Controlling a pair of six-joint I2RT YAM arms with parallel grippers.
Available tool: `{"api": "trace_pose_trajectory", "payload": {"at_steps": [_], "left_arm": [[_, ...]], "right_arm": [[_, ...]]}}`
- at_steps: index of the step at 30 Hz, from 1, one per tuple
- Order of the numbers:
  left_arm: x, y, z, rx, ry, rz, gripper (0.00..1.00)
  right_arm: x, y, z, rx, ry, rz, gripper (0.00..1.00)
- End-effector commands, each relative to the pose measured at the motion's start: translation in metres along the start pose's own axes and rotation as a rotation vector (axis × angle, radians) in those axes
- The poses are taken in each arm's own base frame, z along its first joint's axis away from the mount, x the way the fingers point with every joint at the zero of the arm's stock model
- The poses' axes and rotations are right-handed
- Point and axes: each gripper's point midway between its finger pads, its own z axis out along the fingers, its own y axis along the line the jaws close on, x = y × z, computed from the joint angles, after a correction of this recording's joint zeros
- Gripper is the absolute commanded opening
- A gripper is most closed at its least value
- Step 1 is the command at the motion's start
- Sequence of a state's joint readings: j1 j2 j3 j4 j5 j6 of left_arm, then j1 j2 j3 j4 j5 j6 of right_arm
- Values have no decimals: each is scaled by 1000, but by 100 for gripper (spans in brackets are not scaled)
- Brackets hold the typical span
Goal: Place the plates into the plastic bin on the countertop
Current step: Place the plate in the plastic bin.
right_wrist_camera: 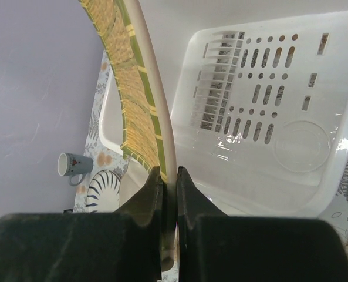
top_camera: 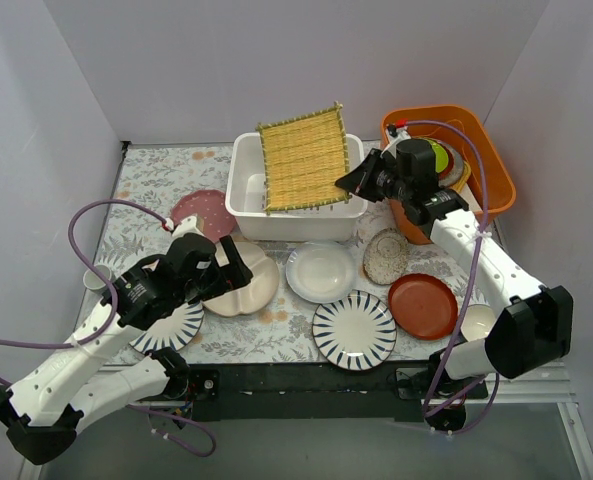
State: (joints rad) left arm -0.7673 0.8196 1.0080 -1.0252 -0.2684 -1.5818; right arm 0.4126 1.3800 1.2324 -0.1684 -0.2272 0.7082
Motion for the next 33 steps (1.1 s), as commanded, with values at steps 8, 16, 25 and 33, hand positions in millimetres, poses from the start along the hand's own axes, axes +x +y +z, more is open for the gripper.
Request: {"api": "trace_pose_trajectory", "payload": {"at_steps": [8,16,25,33], "left_arm": [[9,-2,6,20,33,4,98],[11,1,8,9,39,9,98],[14,5,7,9,40,0,98],[17,6,9,9,47,2,98]], "right_arm": [[-20,11,14,-93,-115,26,1],[-21,12,18,-112,-127,44,1],[-29,10,20,-110,-185,88,1],[-18,1,33,-95,-130,82,1]]}}
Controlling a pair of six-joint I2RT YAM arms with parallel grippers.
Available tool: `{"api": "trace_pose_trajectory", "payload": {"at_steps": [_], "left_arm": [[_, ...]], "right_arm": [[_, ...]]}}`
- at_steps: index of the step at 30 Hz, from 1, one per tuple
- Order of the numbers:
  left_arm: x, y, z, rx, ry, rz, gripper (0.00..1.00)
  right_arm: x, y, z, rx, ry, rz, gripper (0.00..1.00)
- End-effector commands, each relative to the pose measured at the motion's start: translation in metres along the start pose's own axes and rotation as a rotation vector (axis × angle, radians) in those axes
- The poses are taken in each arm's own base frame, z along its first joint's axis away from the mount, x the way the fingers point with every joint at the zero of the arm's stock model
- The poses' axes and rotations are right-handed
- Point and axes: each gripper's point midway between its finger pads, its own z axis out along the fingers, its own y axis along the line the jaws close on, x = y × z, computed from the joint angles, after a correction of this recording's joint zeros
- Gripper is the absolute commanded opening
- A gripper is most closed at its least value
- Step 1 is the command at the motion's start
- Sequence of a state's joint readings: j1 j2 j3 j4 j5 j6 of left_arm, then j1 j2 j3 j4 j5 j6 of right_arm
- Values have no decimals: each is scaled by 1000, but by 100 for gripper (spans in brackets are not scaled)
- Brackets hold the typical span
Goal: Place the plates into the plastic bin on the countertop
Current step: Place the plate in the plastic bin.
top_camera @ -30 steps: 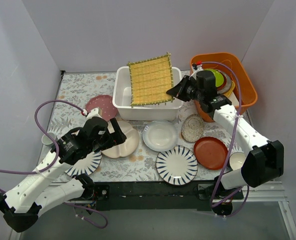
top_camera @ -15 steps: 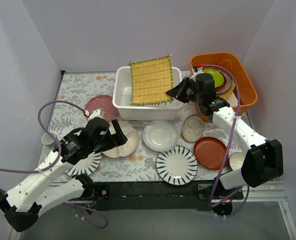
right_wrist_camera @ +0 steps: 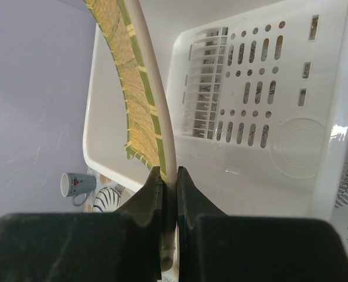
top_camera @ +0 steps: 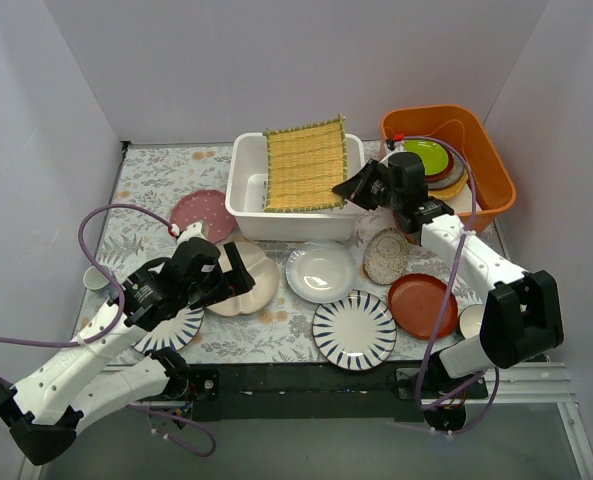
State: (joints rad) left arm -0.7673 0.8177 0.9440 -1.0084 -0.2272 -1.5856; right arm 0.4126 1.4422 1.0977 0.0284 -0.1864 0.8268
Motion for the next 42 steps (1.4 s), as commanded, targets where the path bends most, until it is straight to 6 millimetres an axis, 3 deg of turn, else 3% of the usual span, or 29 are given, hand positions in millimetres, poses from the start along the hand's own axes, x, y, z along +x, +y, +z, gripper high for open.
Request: {"api": "trace_pose_trajectory", "payload": {"at_steps": [1,31,42], "left_arm": [[-2,-3,-2,23,-12,-5,98],[3,5,1,2,-6,-1,98],[2,5,1,1,-7,6,98]], "right_arm": [[-29,38,2,-137,-83,-35,1],[17,-4,47,-90,121,-18,1],[34,-18,61,-67,200,0,25]]}}
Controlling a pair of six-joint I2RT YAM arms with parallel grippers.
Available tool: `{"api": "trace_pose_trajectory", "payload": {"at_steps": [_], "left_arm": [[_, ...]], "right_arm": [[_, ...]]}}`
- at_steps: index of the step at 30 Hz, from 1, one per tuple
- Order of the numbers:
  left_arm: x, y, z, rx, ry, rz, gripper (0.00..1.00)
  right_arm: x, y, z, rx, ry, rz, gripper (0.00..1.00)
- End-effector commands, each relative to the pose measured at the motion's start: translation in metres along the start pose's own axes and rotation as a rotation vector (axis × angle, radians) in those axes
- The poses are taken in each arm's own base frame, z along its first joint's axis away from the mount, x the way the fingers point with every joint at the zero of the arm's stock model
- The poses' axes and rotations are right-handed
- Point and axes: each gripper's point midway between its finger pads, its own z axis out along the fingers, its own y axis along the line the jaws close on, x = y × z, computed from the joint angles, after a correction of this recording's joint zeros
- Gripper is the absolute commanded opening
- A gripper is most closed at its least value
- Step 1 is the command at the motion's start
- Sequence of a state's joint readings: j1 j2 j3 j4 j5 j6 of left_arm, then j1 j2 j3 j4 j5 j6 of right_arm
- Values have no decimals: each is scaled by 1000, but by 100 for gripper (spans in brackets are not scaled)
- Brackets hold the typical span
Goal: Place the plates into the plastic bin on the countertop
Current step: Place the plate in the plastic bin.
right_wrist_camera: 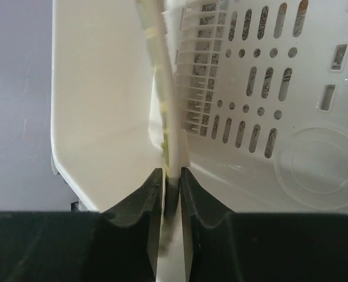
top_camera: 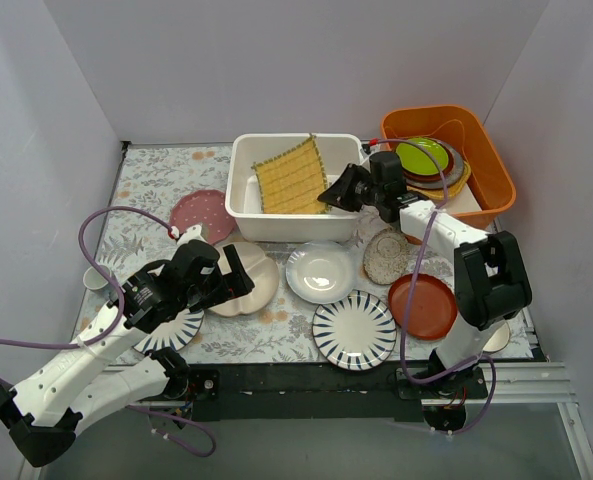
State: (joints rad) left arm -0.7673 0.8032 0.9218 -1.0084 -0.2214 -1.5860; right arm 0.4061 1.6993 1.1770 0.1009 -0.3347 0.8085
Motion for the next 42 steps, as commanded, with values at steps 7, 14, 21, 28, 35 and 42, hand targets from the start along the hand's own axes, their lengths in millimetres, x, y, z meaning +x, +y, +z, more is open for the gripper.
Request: {"api": "trace_pose_trajectory", "payload": {"at_steps": [7,14,21,28,35,42], "left_arm": [[-3,0,0,4,-14,11,98],[-2,1,0,3,-13,16,98],[0,0,2,9,-8,14,98],[0,0,1,13,-7,6,98],[2,2,2,9,-1,9,98],[9,4,9,7,18,6,98]], "right_arm": [[2,6,5,-22,44,-27,34],[8,-2,7,0,71,-24,43],[2,5,2,3,62,-45,60],[-10,9,-8,47,20,-67,69],[-31,30,-24,37,-49,-111,93],[-54,65,-51,-5,-118,-181,98]]}}
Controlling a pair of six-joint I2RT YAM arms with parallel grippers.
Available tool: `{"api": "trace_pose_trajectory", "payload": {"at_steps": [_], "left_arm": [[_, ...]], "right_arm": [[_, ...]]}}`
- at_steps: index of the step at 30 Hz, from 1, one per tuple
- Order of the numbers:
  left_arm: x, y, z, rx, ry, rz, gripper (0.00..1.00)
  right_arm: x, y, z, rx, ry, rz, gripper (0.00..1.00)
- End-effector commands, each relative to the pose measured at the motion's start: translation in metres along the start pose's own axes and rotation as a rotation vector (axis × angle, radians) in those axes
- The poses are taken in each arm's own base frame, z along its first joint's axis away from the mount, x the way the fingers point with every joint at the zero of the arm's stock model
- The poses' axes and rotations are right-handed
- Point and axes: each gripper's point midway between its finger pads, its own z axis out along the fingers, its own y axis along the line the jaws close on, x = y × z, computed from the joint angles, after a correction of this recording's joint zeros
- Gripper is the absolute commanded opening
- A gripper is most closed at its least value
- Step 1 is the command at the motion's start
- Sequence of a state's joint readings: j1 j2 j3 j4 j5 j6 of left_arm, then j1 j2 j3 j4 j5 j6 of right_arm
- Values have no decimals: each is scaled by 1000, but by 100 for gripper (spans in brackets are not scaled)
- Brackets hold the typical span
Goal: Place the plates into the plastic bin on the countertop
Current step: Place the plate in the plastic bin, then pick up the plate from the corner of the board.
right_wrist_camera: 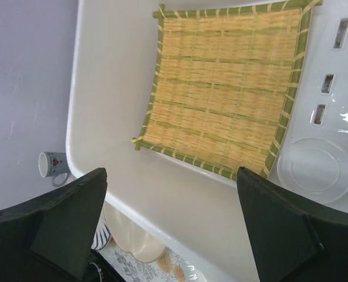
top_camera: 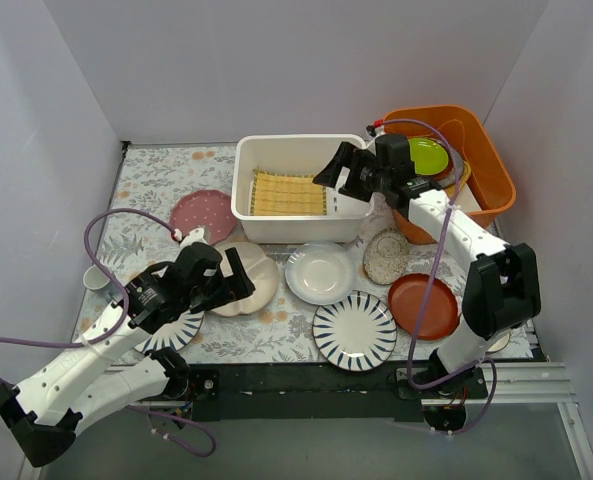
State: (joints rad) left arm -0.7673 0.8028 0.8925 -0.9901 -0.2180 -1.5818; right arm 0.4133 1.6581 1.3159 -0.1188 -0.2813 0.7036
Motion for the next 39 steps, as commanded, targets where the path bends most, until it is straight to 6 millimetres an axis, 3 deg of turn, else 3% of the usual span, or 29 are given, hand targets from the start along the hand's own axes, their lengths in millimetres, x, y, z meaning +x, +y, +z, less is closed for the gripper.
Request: {"api": "trace_pose_trajectory", "payload": {"at_steps": [1,9,16,24,39], "left_arm": [[5,0,3,15,11,1,98],[11,2,11,11,31,1,98],[17,0,17,25,53,-3,98],[24,-10,29,67,81,-10,98],[32,-17,42,94,110,-23,98]], "right_arm": [[-42,44,-39,-63,-124,-91,98],[-50,69,-77,-104,-170,-139,98],[-31,69,-106,-119,-175,-148,97],[3,48,-135,-86,-178,-138,96],[72,-2,-151,-26,-102,-85,94]]}}
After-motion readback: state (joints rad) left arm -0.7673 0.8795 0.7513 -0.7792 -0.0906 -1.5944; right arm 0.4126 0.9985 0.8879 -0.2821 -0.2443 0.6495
